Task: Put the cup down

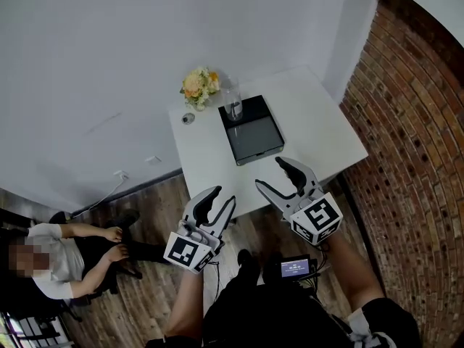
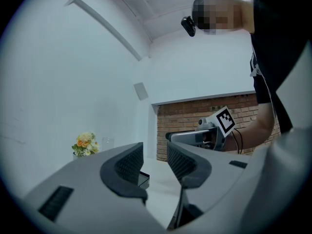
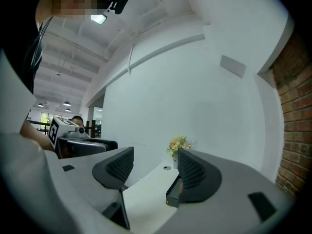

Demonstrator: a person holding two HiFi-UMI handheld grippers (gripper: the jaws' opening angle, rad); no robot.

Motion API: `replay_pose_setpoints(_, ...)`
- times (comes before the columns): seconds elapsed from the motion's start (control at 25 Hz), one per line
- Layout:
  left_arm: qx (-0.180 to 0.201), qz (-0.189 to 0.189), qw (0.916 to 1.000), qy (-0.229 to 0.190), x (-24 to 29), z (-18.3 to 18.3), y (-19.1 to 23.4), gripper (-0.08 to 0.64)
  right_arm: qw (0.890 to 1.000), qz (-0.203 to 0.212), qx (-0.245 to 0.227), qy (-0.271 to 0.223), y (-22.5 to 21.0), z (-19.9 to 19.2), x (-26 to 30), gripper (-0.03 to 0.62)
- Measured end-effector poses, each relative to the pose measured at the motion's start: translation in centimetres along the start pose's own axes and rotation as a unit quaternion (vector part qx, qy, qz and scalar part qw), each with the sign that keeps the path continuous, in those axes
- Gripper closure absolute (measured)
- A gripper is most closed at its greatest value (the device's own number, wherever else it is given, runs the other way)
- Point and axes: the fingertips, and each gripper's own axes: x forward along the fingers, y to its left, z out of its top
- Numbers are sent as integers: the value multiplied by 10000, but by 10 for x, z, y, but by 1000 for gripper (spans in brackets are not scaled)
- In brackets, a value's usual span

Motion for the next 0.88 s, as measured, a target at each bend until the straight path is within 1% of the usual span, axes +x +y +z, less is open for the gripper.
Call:
replay_pose_setpoints(0.04,4,-27,10000,18,-1,0,-4,410,10000,-33,35,-2,3,-1,-6,304)
replay_pose_setpoints(0.16,19,-72,10000,13,-2,3,-11,410,9997,-190,113,-85,7,1,-21,392)
replay_pose_setpoints(0.2,28,-85,10000,2,-2,4,-12,410,9996,-247,103,-111,8,2,-24,426)
replay_pose_setpoints(0.32,49,-131,9999,-25,-3,6,-18,410,9992,-371,12,-142,12,5,-35,497)
replay_pose_setpoints(0.36,52,-145,9999,-36,-3,6,-19,410,9991,-391,-20,-152,13,7,-38,511)
replay_pose_setpoints(0.56,59,-197,9998,-64,-1,7,-26,410,9985,-492,-7,-234,13,11,-47,536)
replay_pose_setpoints(0.72,77,-208,9997,-95,1,10,-28,410,9982,-543,-8,-245,13,10,-50,578)
replay_pose_setpoints(0.88,91,-218,9997,-99,0,11,-30,410,9988,-455,1,-191,19,6,-49,581)
